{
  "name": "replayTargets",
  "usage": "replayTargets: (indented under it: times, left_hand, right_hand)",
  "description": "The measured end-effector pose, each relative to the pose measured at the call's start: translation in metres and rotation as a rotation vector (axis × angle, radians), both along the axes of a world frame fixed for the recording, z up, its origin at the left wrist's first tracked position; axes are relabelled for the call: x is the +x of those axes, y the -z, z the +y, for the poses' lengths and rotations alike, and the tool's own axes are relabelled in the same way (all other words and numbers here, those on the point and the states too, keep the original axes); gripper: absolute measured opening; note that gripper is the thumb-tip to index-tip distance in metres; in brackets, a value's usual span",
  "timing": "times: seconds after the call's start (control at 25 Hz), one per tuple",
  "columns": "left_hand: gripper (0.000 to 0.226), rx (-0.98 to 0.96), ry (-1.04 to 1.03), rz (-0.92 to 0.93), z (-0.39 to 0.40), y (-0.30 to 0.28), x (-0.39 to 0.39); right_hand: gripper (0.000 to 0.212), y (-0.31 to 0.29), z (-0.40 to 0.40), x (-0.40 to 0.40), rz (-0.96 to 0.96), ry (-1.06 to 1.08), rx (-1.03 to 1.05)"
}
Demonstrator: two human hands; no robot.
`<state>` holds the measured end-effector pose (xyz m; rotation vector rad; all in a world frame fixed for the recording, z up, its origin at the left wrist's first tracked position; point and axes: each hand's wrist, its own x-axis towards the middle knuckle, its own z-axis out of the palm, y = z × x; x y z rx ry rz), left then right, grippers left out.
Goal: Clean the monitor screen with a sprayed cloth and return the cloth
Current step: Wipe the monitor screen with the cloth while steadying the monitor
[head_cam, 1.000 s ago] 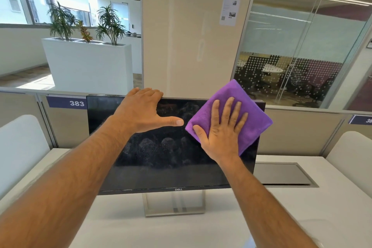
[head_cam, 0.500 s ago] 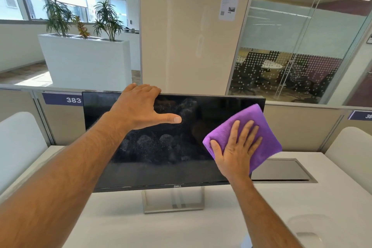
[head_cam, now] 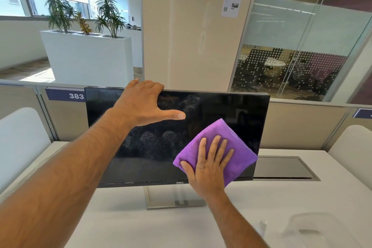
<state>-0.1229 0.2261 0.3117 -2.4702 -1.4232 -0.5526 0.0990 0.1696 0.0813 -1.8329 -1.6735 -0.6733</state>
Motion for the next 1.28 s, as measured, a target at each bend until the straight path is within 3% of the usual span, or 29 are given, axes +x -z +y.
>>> replayTargets:
  times: [0.16,0.4,0.52,0.64,0.92,1.08,1.28]
  left_hand:
    - [0.122,-0.011,0.004,-0.001,0.0,0.0,0.0]
    - [0.122,-0.015,0.008,-0.008,-0.002,-0.001,-0.001]
    - [0.123,-0.02,0.006,-0.011,-0.003,-0.001,0.0]
    - [0.122,-0.022,0.003,-0.012,-0.004,-0.001,0.0]
    - [0.122,-0.03,-0.001,-0.013,-0.004,-0.001,0.0]
    - [0.122,-0.034,0.001,-0.019,-0.006,-0.001,-0.001]
    - [0.125,-0.04,0.0,-0.027,-0.007,-0.001,-0.002]
  right_hand:
    - [0.096,0.002,-0.005,0.013,0.022,0.024,-0.009]
    - [0.091,0.004,-0.013,0.044,0.527,0.262,0.07]
    - [0.09,0.004,-0.011,0.039,0.627,0.272,0.081]
    - [0.091,0.014,-0.013,0.024,0.554,0.27,0.012]
    - [0.089,0.067,-0.031,-0.005,0.084,0.037,-0.114]
    - [0.084,0.061,-0.03,-0.006,0.049,0.015,-0.092]
    - [0.087,0.006,-0.007,0.007,0.056,0.036,-0.028]
